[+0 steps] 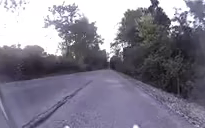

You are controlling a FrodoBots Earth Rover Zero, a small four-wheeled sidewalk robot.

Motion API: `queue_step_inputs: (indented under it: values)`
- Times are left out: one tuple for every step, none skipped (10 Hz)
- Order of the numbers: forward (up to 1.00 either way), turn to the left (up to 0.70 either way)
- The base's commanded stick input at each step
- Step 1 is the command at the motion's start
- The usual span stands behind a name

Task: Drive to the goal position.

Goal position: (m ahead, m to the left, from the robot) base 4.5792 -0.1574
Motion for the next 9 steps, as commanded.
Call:
queue_step_inputs:
  values:
    - [0.7,0.0]
    - [0.7,0.0]
    - [0.7,0.02]
    - [0.7,0.0]
    - [0.7,0.0]
    - [0.7,0.0]
    - [0.7,0.0]
    - [0.7,0.0]
    - [0.7,0.0]
